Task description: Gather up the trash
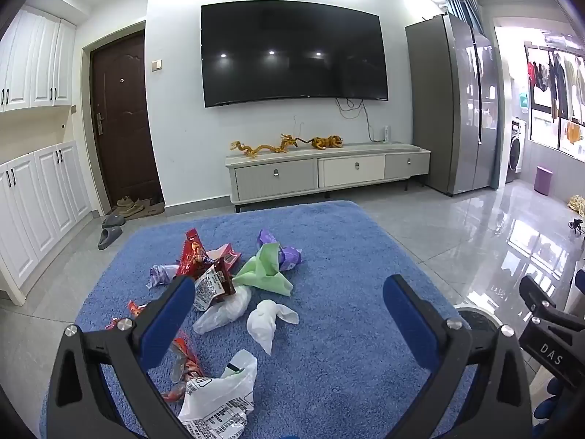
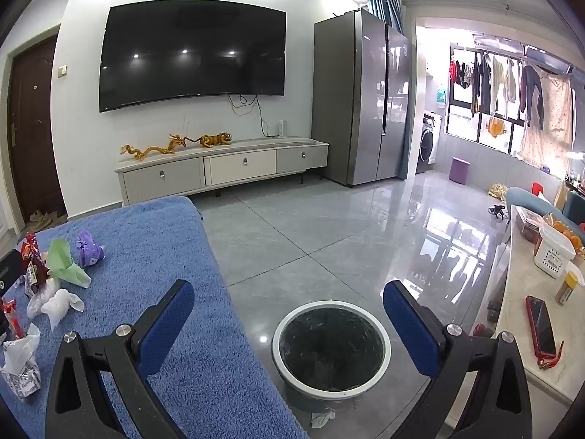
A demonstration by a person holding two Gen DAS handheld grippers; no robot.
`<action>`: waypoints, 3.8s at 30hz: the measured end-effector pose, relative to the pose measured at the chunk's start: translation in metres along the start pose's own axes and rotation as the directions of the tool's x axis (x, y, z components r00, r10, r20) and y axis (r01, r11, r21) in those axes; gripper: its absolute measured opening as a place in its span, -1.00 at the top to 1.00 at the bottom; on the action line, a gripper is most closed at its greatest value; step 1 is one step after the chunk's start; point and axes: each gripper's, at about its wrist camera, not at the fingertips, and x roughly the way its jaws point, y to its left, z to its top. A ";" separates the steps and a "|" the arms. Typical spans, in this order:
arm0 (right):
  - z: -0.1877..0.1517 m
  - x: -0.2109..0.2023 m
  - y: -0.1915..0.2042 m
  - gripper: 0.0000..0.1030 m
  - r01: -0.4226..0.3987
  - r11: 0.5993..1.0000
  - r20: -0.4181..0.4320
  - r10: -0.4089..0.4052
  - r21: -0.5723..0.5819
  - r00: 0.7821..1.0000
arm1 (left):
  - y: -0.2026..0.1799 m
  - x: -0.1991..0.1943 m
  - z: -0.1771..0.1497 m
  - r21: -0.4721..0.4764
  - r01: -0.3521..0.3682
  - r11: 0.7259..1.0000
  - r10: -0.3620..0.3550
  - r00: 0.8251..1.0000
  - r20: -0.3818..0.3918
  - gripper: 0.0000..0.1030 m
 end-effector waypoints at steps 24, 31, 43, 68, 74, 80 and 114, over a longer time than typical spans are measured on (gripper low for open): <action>0.001 -0.001 0.004 -1.00 -0.062 0.998 0.005 0.062 0.016 0.998 | 0.000 0.002 -0.003 0.043 -0.001 0.999 0.002 1.000 -0.019 -1.00; 0.000 0.001 0.006 -1.00 -0.058 0.998 -0.005 0.058 0.011 0.998 | -0.002 -0.003 -0.003 0.050 0.001 0.999 -0.001 1.000 0.000 -1.00; 0.000 -0.004 0.003 -1.00 -0.044 0.999 0.002 0.044 0.003 0.999 | -0.001 -0.006 0.001 0.061 0.005 0.998 -0.005 1.000 -0.008 -1.00; 0.001 0.004 -0.003 -1.00 -0.043 0.999 0.002 0.043 0.015 0.999 | -0.001 0.006 -0.001 0.061 0.054 0.997 -0.051 0.998 -0.038 -1.00; -0.002 0.015 0.003 -1.00 -0.039 0.999 -0.038 0.039 -0.009 0.999 | -0.001 0.018 -0.007 0.058 0.075 0.996 -0.071 0.995 -0.063 -1.00; -0.004 0.027 0.003 -1.00 -0.031 0.999 -0.080 0.030 -0.020 0.996 | -0.006 0.027 -0.006 0.078 0.097 0.992 -0.092 0.994 -0.060 -1.00; -0.005 0.065 0.193 -0.18 -0.770 0.629 -0.477 0.647 -0.109 0.595 | 0.176 0.052 -0.067 -0.120 0.217 0.969 -0.246 0.904 -0.349 -0.12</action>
